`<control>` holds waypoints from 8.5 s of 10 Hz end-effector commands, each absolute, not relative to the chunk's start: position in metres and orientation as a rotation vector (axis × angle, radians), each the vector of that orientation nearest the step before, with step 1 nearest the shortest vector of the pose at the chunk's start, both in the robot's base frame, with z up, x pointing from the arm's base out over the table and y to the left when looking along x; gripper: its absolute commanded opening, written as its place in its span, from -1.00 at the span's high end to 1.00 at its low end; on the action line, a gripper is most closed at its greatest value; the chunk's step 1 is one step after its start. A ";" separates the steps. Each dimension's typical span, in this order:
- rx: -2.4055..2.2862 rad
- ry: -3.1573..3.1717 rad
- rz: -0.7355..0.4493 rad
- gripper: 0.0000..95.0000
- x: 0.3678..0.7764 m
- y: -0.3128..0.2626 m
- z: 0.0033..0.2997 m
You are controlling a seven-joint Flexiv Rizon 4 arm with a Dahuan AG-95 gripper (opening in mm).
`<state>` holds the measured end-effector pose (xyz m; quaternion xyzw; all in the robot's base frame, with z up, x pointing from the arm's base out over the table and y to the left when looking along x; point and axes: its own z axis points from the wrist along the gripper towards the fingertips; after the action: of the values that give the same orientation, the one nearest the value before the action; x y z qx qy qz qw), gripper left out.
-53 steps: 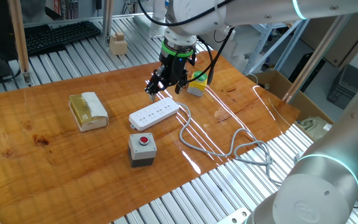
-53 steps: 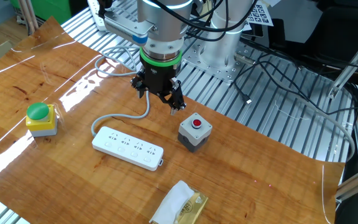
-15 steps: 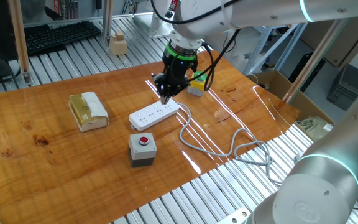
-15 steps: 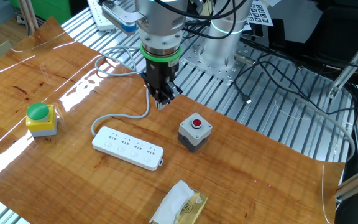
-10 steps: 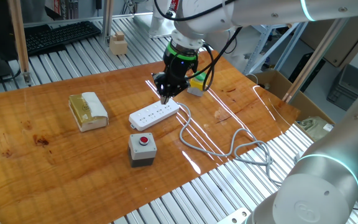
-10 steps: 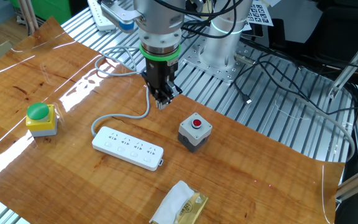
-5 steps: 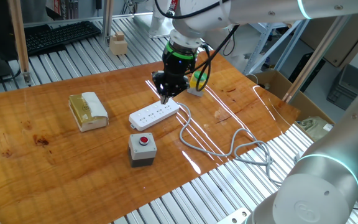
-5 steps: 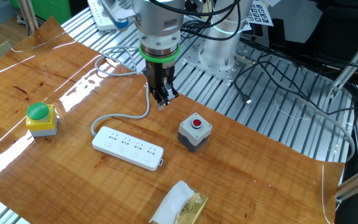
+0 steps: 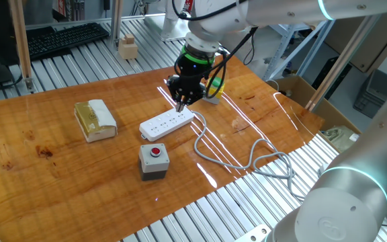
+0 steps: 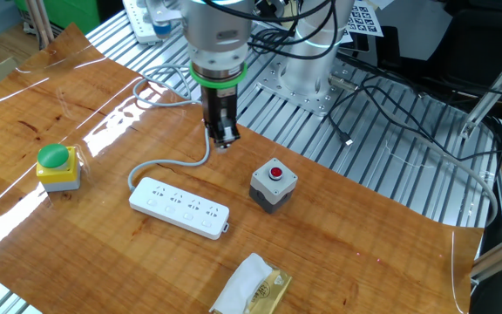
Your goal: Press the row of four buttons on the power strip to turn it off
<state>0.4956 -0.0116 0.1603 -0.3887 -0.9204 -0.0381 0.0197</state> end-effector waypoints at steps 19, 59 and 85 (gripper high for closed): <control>-2.155 -2.267 -0.049 0.20 0.537 -0.071 0.128; -2.051 -2.385 -0.116 -0.20 0.565 -0.103 0.039; -1.974 -2.333 -0.041 -0.60 0.569 -0.104 0.042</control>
<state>0.5682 -0.1045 0.0419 -0.6451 -0.7627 -0.0155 0.0433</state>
